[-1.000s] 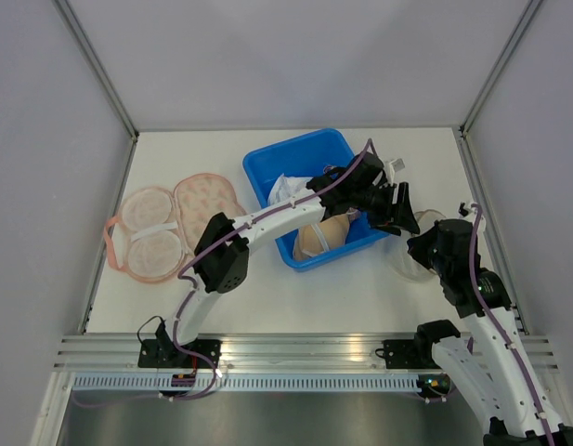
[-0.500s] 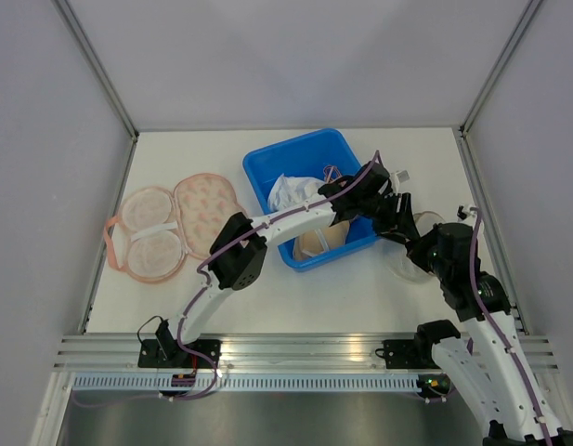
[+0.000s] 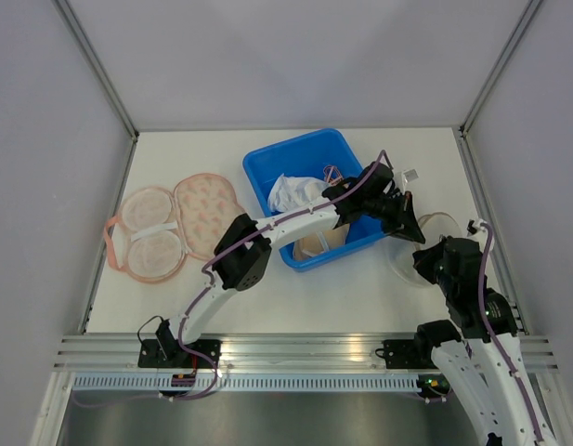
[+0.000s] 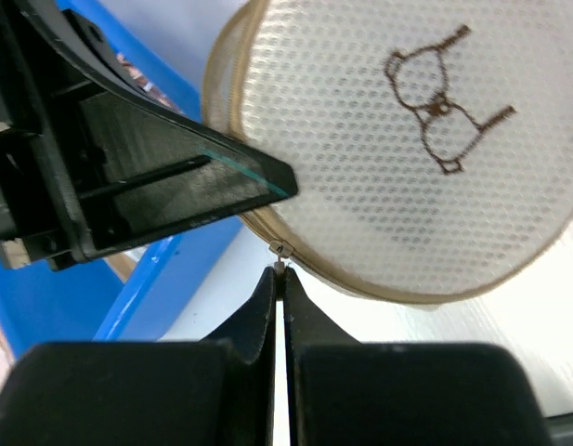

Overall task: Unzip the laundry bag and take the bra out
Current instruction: Unzip the laundry bag at the center of the board.

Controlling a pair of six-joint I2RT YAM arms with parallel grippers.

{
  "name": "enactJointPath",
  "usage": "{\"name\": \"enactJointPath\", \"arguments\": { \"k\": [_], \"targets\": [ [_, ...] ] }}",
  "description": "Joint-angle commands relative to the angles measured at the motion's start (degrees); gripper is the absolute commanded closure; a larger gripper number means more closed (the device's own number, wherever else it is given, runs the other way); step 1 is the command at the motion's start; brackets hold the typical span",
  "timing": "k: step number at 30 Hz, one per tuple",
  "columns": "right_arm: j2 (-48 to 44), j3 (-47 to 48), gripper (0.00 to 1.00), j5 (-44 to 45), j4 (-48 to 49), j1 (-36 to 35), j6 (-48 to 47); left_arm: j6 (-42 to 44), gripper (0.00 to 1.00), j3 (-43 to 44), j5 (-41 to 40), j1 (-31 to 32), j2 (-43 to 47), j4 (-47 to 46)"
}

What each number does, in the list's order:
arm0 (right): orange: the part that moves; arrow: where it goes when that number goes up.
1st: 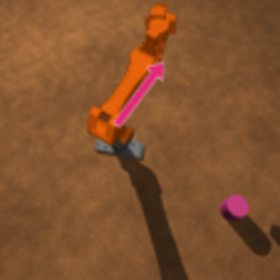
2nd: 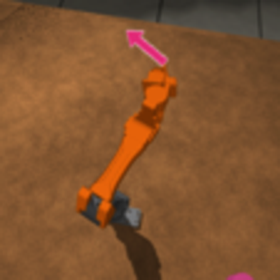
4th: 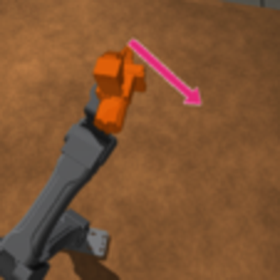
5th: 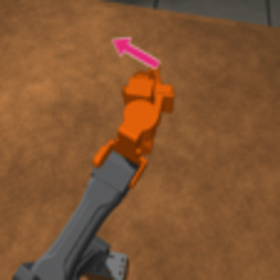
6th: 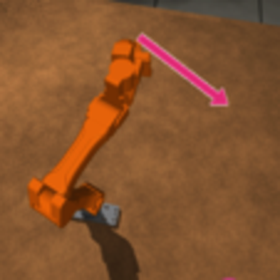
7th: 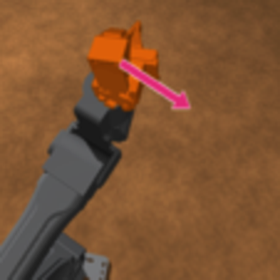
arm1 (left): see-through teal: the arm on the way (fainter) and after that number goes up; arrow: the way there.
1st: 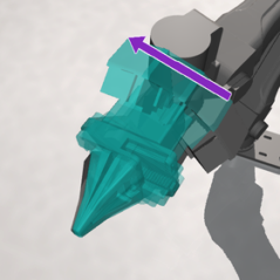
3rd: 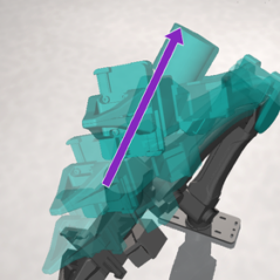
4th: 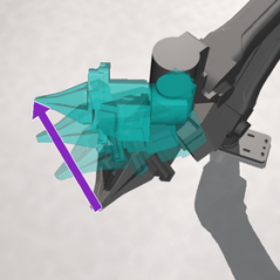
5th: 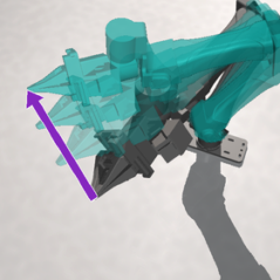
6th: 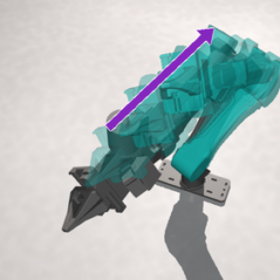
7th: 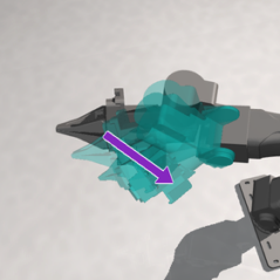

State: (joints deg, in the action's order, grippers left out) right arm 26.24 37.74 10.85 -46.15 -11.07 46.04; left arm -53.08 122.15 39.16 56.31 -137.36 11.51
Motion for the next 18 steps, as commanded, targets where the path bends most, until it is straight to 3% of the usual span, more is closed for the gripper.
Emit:
{"name": "enactJointPath", "arguments": {
  "k": [1,8,12,14,17,18],
  "targets": [
    [-0.9,2.1,1.00,6.4,-4.9,-0.1,1.4,-4.6,0.98,3.4,3.0,-0.9,-1.7,-6.8],
    [3.5,6.3,1.00,11.6,-8.6,-0.1,2.6,-13.2,0.98,4.7,7.8,-3.7,-3.5,-14.6],
    [-0.6,6.7,1.00,11.5,-12.2,-0.1,3.1,-14.7,0.97,9.2,7.6,-4.2,-6.4,-14.0],
    [-2.0,6.6,1.00,9.8,-12.4,-0.1,3.6,-17.0,0.91,8.6,7.6,-4.5,-7.0,-15.2],
    [-3.1,5.4,1.00,6.6,-10.6,-0.1,3.8,-16.4,0.72,7.0,7.1,-4.5,-6.3,-16.4],
    [-3.1,4.8,1.00,6.0,-10.1,-0.1,4.1,-15.6,0.61,6.9,6.4,-4.5,-5.8,-15.8]
  ]
}}
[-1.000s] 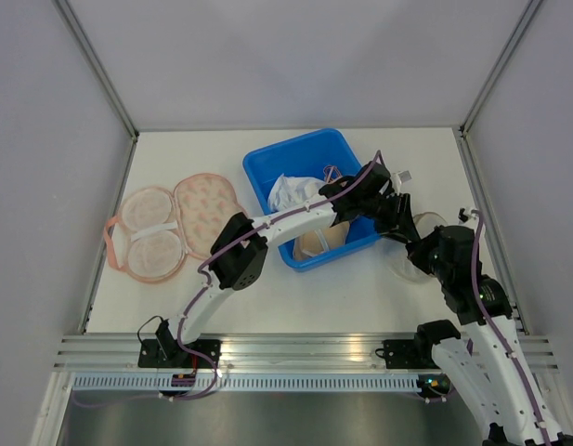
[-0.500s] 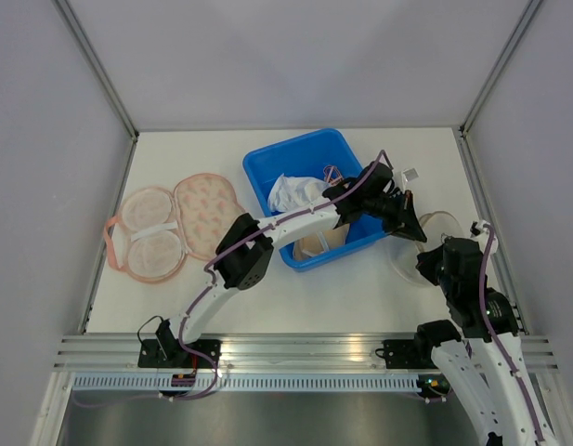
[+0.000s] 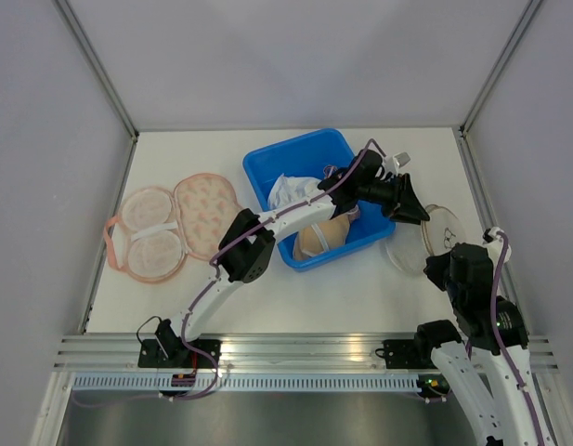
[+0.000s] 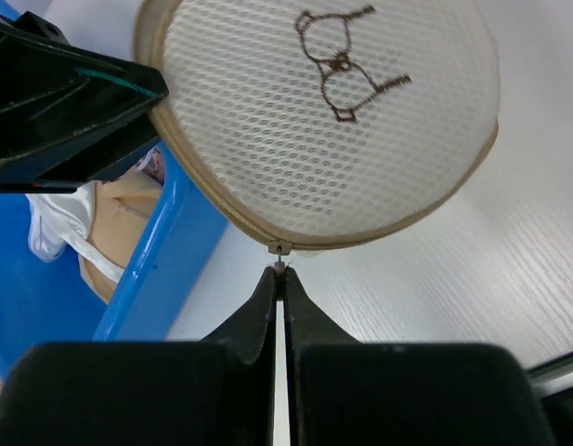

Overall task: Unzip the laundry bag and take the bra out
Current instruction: Unzip the laundry bag at the center of the board.

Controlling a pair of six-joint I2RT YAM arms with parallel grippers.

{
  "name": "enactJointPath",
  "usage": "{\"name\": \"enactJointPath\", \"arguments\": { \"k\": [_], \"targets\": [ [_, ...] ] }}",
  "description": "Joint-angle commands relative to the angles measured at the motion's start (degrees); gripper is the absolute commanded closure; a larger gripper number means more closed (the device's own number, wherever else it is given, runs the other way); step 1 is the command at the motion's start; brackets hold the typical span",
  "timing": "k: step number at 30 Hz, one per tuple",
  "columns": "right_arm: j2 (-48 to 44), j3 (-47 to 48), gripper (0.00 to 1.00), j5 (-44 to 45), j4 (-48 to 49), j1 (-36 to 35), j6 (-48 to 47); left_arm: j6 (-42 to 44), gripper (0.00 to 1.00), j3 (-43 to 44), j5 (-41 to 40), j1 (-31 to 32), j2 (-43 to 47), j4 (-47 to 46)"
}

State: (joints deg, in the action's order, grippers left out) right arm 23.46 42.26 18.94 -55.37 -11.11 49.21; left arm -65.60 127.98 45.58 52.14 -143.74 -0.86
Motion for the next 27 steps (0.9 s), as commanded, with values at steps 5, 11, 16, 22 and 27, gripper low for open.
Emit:
{"name": "enactJointPath", "arguments": {
  "k": [5,11,16,22,27],
  "targets": [
    [0.3,-0.4,1.00,-2.5,3.6,0.0,1.4,5.8,0.41,1.7,-5.2,-0.5,6.3,8.6],
    [4.3,-0.5,1.00,-4.6,8.2,0.0,1.0,15.2,0.35,-1.5,-14.7,-0.6,14.9,20.4],
    [4.8,-1.2,1.00,-5.6,11.1,0.0,0.6,18.2,0.35,-9.5,-17.0,0.4,20.6,23.1],
    [4.5,-0.9,1.00,-6.3,11.3,0.0,-0.1,16.7,0.36,-10.7,-15.9,3.1,19.3,25.0],
    [4.1,-0.9,0.99,-7.0,11.7,0.0,-0.4,15.0,0.37,-4.1,-10.4,4.9,13.3,24.9]
  ]
}}
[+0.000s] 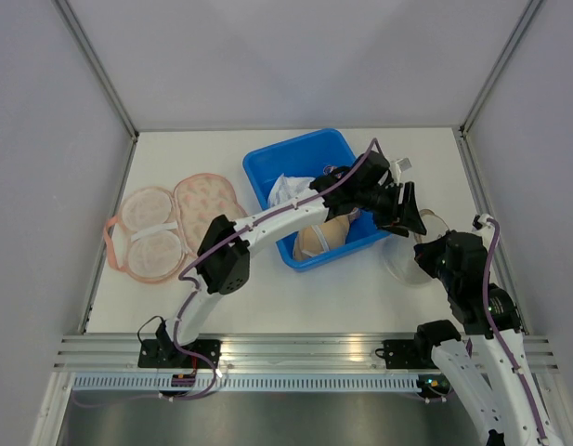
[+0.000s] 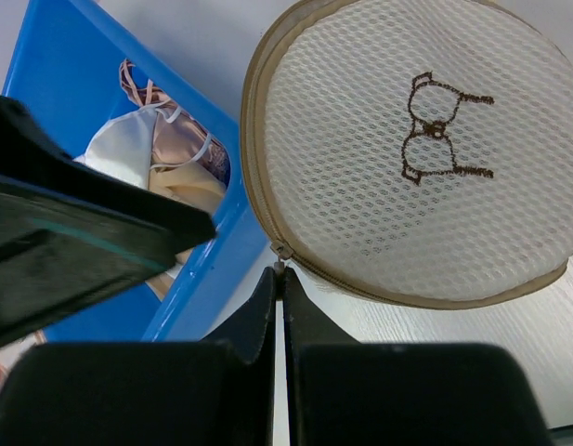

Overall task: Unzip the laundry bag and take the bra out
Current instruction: Unzip the laundry bag at the center of the board.

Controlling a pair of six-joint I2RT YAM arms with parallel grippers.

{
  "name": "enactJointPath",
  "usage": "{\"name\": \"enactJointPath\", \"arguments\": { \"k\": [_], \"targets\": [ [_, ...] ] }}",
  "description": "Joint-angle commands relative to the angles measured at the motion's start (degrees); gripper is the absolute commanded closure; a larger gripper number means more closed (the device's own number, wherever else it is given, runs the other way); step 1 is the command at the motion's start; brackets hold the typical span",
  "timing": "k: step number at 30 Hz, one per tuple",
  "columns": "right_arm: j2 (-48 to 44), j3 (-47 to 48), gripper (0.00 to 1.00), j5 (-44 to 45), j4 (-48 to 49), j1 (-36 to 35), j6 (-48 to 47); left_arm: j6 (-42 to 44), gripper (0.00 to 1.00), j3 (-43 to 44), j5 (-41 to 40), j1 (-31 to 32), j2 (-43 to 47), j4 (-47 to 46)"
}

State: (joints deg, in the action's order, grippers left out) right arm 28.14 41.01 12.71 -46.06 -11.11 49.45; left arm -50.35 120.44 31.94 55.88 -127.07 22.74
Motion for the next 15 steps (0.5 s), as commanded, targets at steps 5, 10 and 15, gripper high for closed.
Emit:
{"name": "enactJointPath", "arguments": {
  "k": [5,10,15],
  "targets": [
    [-0.9,-0.5,1.00,-1.7,2.0,0.0,-1.3,-0.3,0.46,3.2,2.7,1.4,-4.2,-0.1],
    [-2.3,-2.2,1.00,-1.6,1.9,0.0,-2.4,-0.8,0.78,3.4,3.4,1.3,-5.3,-3.0],
    [-2.5,-1.2,1.00,-0.1,-1.6,0.0,-3.3,-2.7,0.98,3.1,3.9,0.4,-7.0,-5.0]
  ]
}}
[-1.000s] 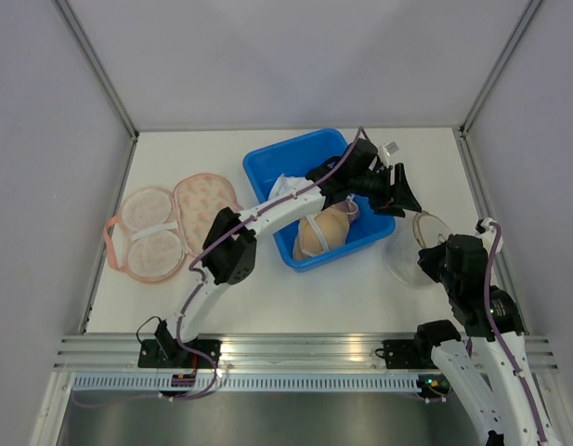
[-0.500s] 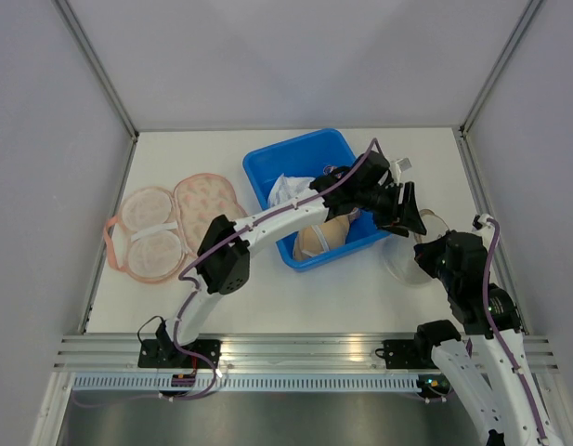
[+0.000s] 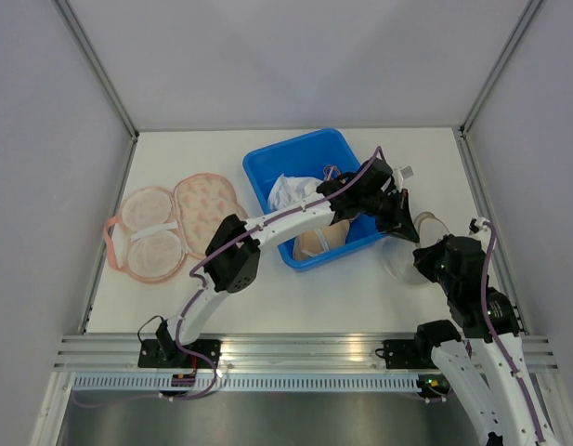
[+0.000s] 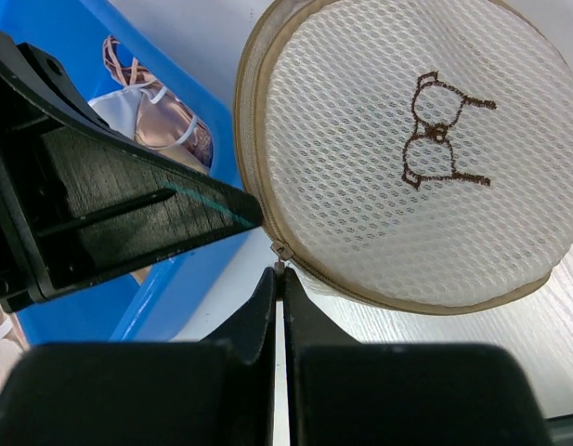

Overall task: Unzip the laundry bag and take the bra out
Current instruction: Unzip the laundry bag at the center of the board.

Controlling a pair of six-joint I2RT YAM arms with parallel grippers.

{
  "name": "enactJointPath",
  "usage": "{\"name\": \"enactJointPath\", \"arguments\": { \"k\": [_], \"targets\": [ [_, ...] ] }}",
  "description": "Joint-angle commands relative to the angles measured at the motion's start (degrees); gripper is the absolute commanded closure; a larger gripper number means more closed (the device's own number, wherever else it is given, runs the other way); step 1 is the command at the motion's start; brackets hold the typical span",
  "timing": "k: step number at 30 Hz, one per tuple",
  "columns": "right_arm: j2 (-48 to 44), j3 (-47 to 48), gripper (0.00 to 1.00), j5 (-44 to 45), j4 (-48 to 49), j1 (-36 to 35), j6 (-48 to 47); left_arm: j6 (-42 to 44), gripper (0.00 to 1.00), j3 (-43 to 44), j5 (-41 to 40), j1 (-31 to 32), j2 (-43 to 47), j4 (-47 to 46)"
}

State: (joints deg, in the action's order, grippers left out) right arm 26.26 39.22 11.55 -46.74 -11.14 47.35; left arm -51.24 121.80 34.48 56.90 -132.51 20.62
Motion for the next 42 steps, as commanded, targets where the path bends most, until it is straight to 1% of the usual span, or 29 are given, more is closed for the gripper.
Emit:
{"name": "enactJointPath", "arguments": {
  "k": [1,5,6,10,14,18,20,21,23,24,25,27,32,33,37,41,42],
  "targets": [
    [-1.1,0.7,1.00,1.2,-1.5,0.0,-1.2,-2.2,0.98,1.8,1.3,-0.9,-1.9,-3.2],
    [0.8,2.4,0.99,3.1,-5.3,0.0,-2.3,-2.8,0.98,2.6,1.4,-2.0,-2.9,-4.4],
    [1.2,2.8,1.00,3.6,-6.5,0.0,-2.5,-3.8,0.98,2.4,1.8,-2.7,-3.1,-5.9],
    [1.1,4.1,1.00,4.5,-7.8,0.0,-3.1,-6.2,0.98,0.8,2.3,-3.8,-3.1,-10.9],
    [0.7,4.2,1.00,3.9,-8.2,0.0,-2.2,-8.2,0.98,1.3,3.5,-4.2,-3.7,-14.5],
    [-0.3,2.2,0.99,3.4,-7.2,0.0,-1.7,-8.1,0.98,3.4,4.1,-4.3,-5.2,-14.7],
    [-0.6,1.9,1.00,2.7,-5.9,0.0,-1.6,-6.3,0.98,3.2,4.4,-4.3,-4.5,-13.3],
    [-0.2,2.2,1.00,2.3,-5.5,0.0,-1.6,-5.5,0.93,3.1,2.5,-4.2,-4.1,-9.7],
    [0.5,2.6,1.00,2.0,-4.3,0.0,-1.8,-2.9,0.81,2.7,0.5,-4.0,-2.0,-6.6],
    [1.6,3.0,1.00,2.1,-4.1,0.0,-2.2,-2.2,0.67,2.1,-0.4,-3.8,-1.2,-5.3],
    [2.0,3.2,1.00,2.0,-3.7,0.0,-2.2,-1.7,0.62,1.8,-1.3,-3.7,-0.4,-3.6],
    [3.0,3.2,1.00,1.8,-2.9,0.0,-2.0,-0.5,0.55,0.2,-2.6,-3.3,1.7,-2.8],
    [3.2,3.0,0.99,0.7,-0.7,0.0,-1.1,1.3,0.44,-1.4,-3.8,-1.5,3.3,1.0],
    [3.3,3.0,0.99,0.3,-0.5,0.0,-1.0,1.3,0.40,-1.7,-4.3,-1.3,3.2,1.1],
    [3.8,2.9,1.00,-0.5,0.6,0.0,-0.9,0.6,0.38,-1.1,-3.8,-1.0,2.3,1.4],
    [3.6,2.6,1.00,-1.0,1.4,0.0,-0.8,-1.8,0.41,-0.9,-1.1,-0.2,0.9,-1.9],
    [3.6,2.6,1.00,-1.1,1.5,0.0,-0.8,-2.6,0.44,-0.9,0.7,-0.2,0.4,-4.3]
  ]
}}
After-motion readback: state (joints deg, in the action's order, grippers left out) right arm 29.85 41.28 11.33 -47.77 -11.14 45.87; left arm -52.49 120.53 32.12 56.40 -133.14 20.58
